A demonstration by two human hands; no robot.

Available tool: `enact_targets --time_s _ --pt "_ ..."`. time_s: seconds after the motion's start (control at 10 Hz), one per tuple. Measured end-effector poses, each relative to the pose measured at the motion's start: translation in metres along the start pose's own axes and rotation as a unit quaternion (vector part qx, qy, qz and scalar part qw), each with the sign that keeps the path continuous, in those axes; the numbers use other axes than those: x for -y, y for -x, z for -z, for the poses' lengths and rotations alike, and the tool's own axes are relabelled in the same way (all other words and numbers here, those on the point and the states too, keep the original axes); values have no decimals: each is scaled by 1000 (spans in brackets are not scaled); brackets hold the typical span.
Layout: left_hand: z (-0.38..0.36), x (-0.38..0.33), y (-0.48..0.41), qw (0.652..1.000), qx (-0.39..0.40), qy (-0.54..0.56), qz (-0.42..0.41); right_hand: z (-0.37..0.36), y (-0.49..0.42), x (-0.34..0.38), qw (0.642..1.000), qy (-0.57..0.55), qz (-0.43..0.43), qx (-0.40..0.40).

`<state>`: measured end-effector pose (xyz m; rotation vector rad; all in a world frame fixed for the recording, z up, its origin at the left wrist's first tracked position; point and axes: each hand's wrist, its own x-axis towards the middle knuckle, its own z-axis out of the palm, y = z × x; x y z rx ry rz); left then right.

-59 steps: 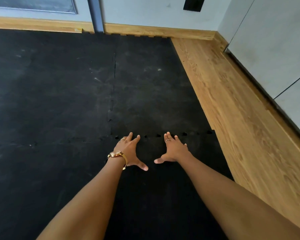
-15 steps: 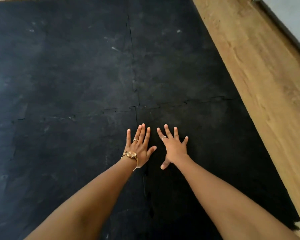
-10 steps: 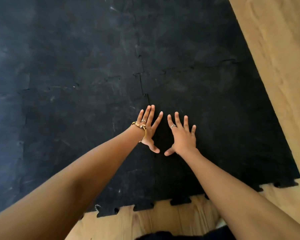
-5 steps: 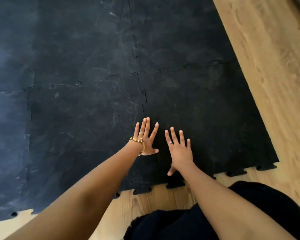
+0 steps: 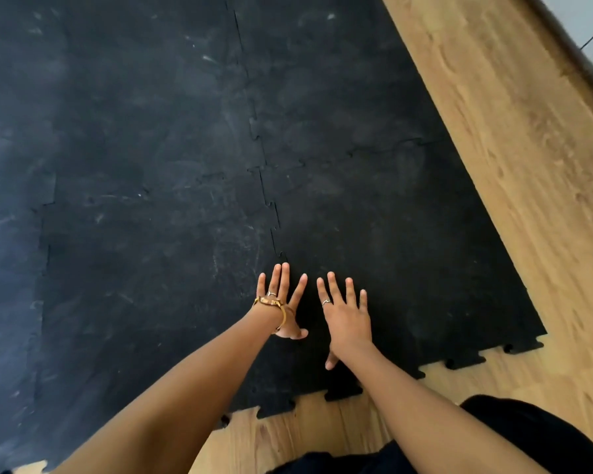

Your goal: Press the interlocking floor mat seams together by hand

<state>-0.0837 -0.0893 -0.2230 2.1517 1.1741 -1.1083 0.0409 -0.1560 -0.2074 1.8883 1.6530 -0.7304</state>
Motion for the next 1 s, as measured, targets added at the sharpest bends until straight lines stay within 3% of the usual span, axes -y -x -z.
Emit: enact_targets --time_s 0.1,0.2,0.3,0.5,0.8,0.9,1.0 --pt "14 -3 0 996 -77 -30 18 26 -12 0 994 16 30 -104" --pt "55 2 -10 981 -183 25 52 58 -36 -6 993 -32 17 -109" --pt "109 22 -34 984 -166 26 64 80 -59 -10 997 -78 -4 -14" --pt "138 35 -72 987 -123 -19 97 70 -80 -3 996 -91 -23 6" --pt "138 42 -67 988 -123 18 92 96 -74 -19 997 -69 7 46" --pt "144 31 -55 989 -101 -14 106 111 -58 -49 998 -47 27 33" --pt "151 5 -48 987 -111 -53 105 114 -46 -85 996 -22 33 -84"
